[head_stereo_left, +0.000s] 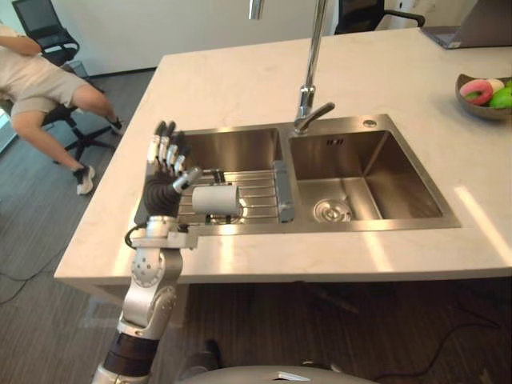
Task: Walk over to the sink, pick up the cup, carry it to the dishwasher, place the cup inside the dishwasher, then close the dishwasher door
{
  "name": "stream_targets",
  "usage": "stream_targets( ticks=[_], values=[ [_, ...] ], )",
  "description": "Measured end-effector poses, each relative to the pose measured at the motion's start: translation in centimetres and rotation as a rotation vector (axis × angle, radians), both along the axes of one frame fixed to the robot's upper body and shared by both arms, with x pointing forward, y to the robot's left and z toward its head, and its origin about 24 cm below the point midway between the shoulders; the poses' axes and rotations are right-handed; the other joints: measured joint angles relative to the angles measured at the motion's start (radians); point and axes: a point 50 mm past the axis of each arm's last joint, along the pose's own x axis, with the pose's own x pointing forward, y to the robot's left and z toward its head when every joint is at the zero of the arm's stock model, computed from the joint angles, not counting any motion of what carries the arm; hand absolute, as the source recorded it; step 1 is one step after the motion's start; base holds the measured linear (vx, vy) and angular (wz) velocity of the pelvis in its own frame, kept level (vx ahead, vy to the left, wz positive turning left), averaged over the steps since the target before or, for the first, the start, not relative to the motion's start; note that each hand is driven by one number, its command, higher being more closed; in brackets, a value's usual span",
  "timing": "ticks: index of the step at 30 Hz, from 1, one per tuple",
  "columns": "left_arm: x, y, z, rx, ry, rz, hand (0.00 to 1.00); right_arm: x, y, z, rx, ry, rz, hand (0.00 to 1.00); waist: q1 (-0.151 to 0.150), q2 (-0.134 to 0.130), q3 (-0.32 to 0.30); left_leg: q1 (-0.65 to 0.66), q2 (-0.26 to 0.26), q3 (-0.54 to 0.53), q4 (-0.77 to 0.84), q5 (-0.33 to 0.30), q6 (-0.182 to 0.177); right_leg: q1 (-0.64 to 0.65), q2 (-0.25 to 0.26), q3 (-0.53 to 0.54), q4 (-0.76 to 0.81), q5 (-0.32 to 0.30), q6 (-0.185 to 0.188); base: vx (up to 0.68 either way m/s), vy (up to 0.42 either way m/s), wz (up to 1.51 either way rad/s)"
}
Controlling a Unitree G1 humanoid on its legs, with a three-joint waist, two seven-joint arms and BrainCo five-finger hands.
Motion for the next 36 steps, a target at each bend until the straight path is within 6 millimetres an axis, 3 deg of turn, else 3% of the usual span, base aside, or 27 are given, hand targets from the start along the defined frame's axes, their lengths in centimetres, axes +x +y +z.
stream_targets(
  ticks=[2,5,7,10,12,15,16,19,26,30,33,36],
  values=[
    [0.2,0.0,0.3,-0.029,-0.002,-0.007,0.00,-0.1,0.3,-0.1,0.004,-0.002,-0.026,0.00,0.001,-0.008,0.004,0.017,-0.012,-0.001,-0.038,-0.027,0.018,0.005,-0.009,-0.008,-0.002,0.000,0.016,0.07,0.151,0.15],
    [0.3,0.1,-0.3,-0.036,0.032,-0.023,0.00,-0.6,0.9,-0.3,0.016,0.012,-0.023,0.00,0.009,-0.044,0.001,0.037,-0.046,0.006,-0.039,-0.039,0.032,0.024,-0.045,-0.017,0.007,-0.008,0.030,0.04,0.096,0.07],
    [0.4,-0.3,-0.7,-0.014,0.051,-0.039,0.00,-0.6,0.8,-0.3,0.009,0.016,-0.007,0.00,0.010,-0.045,0.001,0.047,-0.053,0.011,-0.042,-0.040,0.036,0.029,-0.053,-0.016,0.010,-0.010,0.033,-0.01,0.034,-0.02],
    [0.9,-1.5,-2.9,0.092,0.159,-0.058,0.00,-0.8,0.7,-0.3,0.005,0.019,0.008,0.00,0.005,-0.042,-0.007,0.058,-0.048,0.012,-0.048,-0.040,0.034,0.036,-0.047,-0.016,-0.003,-0.013,0.027,-0.04,-0.014,-0.06],
    [0.9,-2.6,-4.3,0.328,0.175,0.013,0.00,-0.8,0.7,-0.3,0.003,0.013,0.015,0.00,-0.006,-0.037,-0.017,0.068,-0.043,0.007,-0.081,-0.027,0.027,0.030,-0.036,-0.014,-0.009,-0.012,0.023,-0.03,-0.026,-0.05],
    [0.7,-3.3,-4.5,0.625,0.093,0.119,0.00,-0.8,0.8,-0.3,0.003,0.012,0.026,0.00,-0.012,-0.040,-0.030,0.064,-0.035,0.006,-0.101,-0.022,0.018,0.018,-0.025,-0.012,-0.017,-0.009,0.019,0.00,-0.029,-0.04],
    [0.6,-3.3,-5.0,0.813,0.041,0.168,0.00,-0.9,1.0,-0.3,0.006,0.015,0.034,0.00,-0.016,-0.045,-0.041,0.061,-0.034,0.007,-0.101,-0.022,0.019,0.018,-0.022,-0.011,-0.026,-0.008,0.018,0.03,-0.029,-0.03],
    [0.8,-2.3,-5.9,0.986,0.023,0.246,0.00,-1.0,1.1,-0.4,0.009,0.021,0.040,0.00,-0.025,-0.052,-0.060,0.049,-0.034,0.009,-0.101,-0.024,0.019,0.016,-0.018,-0.012,-0.050,0.007,0.027,0.06,-0.024,-0.02],
    [1.9,-0.6,-5.9,1.065,-0.004,0.450,0.00,-0.9,1.3,-0.4,0.012,0.022,0.057,0.00,-0.029,-0.058,-0.061,0.038,-0.033,0.021,-0.101,-0.024,0.019,0.022,-0.011,-0.019,-0.099,0.040,0.024,0.03,-0.018,-0.05],
    [2.8,0.2,-7.4,1.194,0.056,0.519,0.00,-0.7,1.3,-0.4,0.013,0.019,0.061,0.00,-0.037,-0.060,-0.061,0.034,-0.031,0.028,-0.101,-0.024,0.019,0.022,-0.008,-0.017,-0.120,0.059,0.022,-0.05,-0.003,-0.06],
    [3.0,0.9,-9.6,1.324,0.152,0.492,0.00,-0.6,1.5,-0.4,0.017,0.015,0.063,0.00,-0.042,-0.069,-0.059,0.034,-0.028,0.047,-0.101,-0.024,0.020,0.015,-0.007,0.003,-0.138,0.076,0.019,-0.09,0.009,-0.18],
    [3.2,0.5,-10.1,1.423,0.145,0.380,0.00,-0.5,1.8,-0.5,0.021,0.013,0.071,0.00,-0.049,-0.076,-0.062,0.034,-0.027,0.050,-0.101,-0.025,0.019,0.011,-0.007,0.006,-0.144,0.077,0.014,-0.10,0.001,-0.08]
  ],
)
